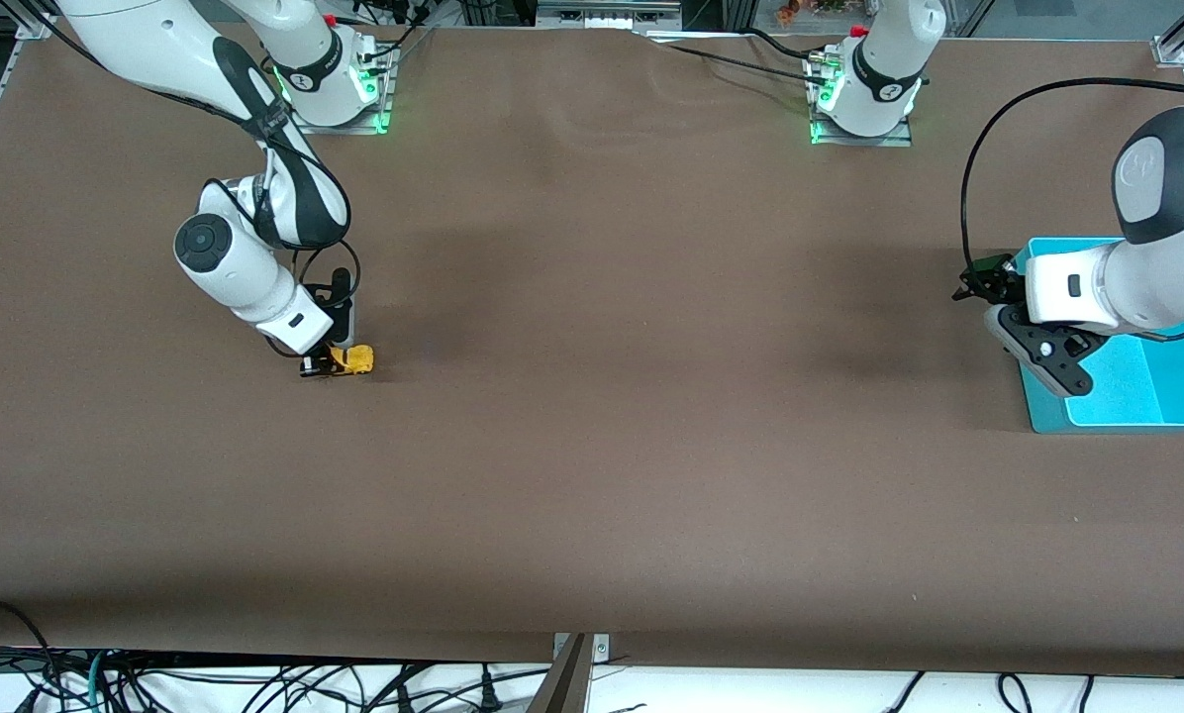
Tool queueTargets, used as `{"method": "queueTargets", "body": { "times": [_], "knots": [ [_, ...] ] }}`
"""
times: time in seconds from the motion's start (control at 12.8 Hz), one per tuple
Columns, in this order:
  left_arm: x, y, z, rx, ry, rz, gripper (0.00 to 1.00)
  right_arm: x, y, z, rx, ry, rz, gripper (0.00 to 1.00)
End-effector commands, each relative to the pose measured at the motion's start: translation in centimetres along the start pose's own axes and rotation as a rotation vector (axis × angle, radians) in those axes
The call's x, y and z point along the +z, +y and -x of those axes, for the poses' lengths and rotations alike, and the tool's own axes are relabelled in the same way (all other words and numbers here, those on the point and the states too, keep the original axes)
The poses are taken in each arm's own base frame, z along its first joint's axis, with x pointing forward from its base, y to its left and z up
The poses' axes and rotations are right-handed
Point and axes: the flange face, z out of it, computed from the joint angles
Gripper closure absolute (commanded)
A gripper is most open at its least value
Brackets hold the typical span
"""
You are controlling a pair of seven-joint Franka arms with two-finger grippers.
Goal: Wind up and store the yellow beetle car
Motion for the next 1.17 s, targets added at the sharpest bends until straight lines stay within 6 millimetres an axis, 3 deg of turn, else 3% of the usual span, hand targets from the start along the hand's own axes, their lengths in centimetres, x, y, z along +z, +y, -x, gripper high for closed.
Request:
{"method": "queueTargets", "body": {
  "times": [0.0,0.39,0.7,0.86,1.09],
  "knots": [
    [1.5,-0.2,0.0,0.139,-0.009,-0.024,0.0,2.5,-0.9,3.4,0.0,-0.005,-0.021,1.0],
    [3.2,-0.6,0.1,0.34,-0.02,-0.056,0.0,2.5,-1.7,8.6,-0.006,-0.022,-0.031,1.0],
    [1.4,0.1,0.2,0.513,-0.003,-0.078,0.0,2.6,-3.2,14.5,-0.077,-0.026,-0.046,1.0],
    [1.9,0.0,0.2,0.533,-0.007,-0.071,0.0,2.5,-4.0,16.4,-0.101,-0.03,-0.065,1.0],
    [2.5,-0.2,0.1,0.538,-0.019,-0.066,0.0,2.4,-3.9,16.8,-0.093,-0.029,-0.066,1.0]
  ]
}}
